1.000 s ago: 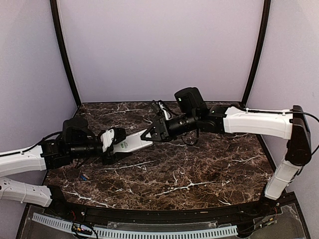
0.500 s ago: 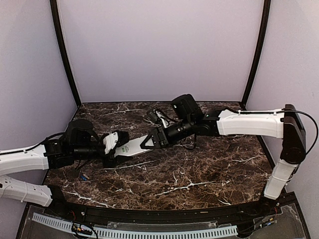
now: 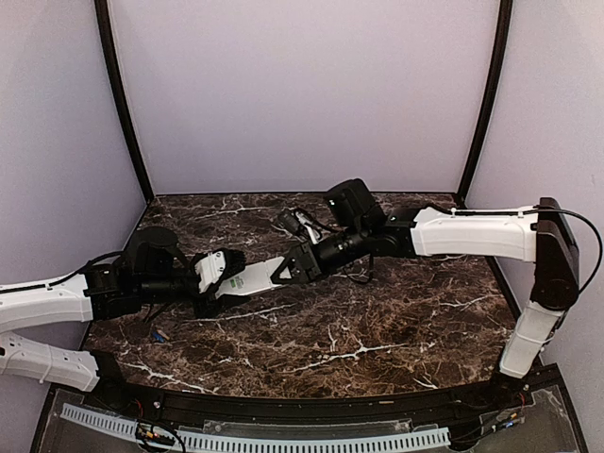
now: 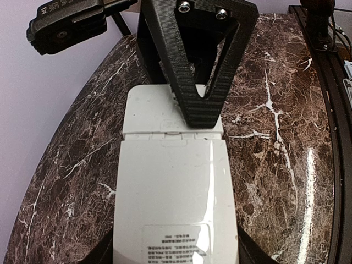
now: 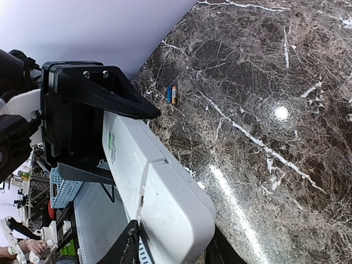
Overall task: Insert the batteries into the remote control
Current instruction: Remove the battery cover from the remote control.
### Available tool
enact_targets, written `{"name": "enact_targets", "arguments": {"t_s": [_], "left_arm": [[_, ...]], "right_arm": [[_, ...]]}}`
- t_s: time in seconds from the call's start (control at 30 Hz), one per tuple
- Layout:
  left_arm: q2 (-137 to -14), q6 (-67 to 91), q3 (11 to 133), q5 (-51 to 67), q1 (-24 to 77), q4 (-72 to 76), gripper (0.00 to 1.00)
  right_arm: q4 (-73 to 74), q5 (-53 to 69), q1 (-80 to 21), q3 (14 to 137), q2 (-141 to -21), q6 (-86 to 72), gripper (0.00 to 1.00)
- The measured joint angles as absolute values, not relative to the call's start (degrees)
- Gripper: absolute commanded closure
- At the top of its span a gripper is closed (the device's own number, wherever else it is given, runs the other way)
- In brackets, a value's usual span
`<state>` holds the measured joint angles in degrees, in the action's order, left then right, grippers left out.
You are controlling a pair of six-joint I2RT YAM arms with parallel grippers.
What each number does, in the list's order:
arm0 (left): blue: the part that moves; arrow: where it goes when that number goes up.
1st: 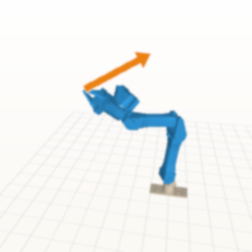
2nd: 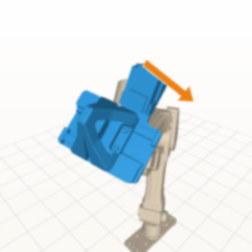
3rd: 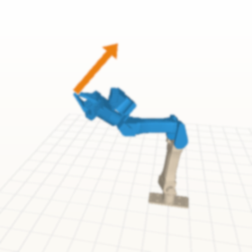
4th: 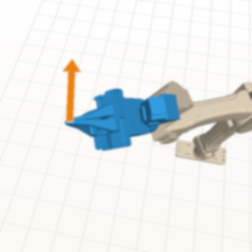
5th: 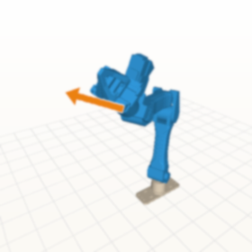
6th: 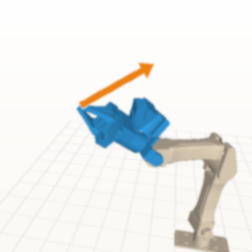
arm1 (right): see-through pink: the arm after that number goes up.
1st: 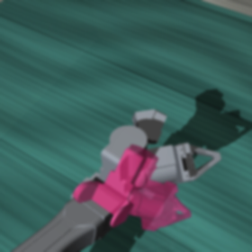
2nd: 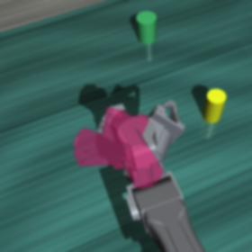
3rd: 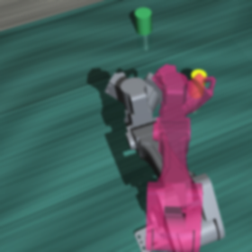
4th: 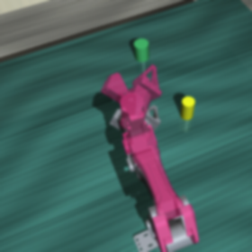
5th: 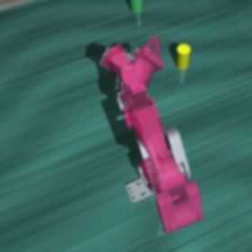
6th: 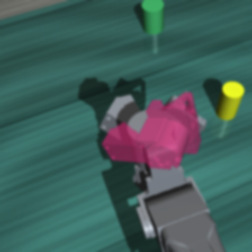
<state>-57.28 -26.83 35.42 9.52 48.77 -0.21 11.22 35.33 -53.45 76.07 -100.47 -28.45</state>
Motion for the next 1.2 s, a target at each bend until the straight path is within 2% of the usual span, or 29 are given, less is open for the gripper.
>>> {"name": "enact_targets", "arguments": {"t_s": [0.2,0.53,0.73,1.0,1.2], "left_arm": [[-57.3,-27.0,35.4,9.6,48.8,-0.2,1.00],[-57.3,-27.4,35.4,10.4,48.8,-0.1,1.00],[-57.3,-27.5,35.4,11.1,48.8,-0.1,1.00],[-57.3,-27.5,35.4,11.8,48.8,-0.1,1.00],[-57.3,-27.9,35.4,11.9,48.8,-0.1,1.00]], "right_arm": [[13.3,35.2,-52.9,76.1,-99.4,-27.3,0.54],[17.3,38.3,-50.4,76.2,-97.0,-24.9,0.45],[18.0,41.0,-49.8,76.2,-94.7,-24.3,0.47],[17.6,41.9,-49.8,76.2,-94.7,-26.0,0.57],[15.4,43.0,-49.8,76.2,-95.8,-27.9,0.56]]}}
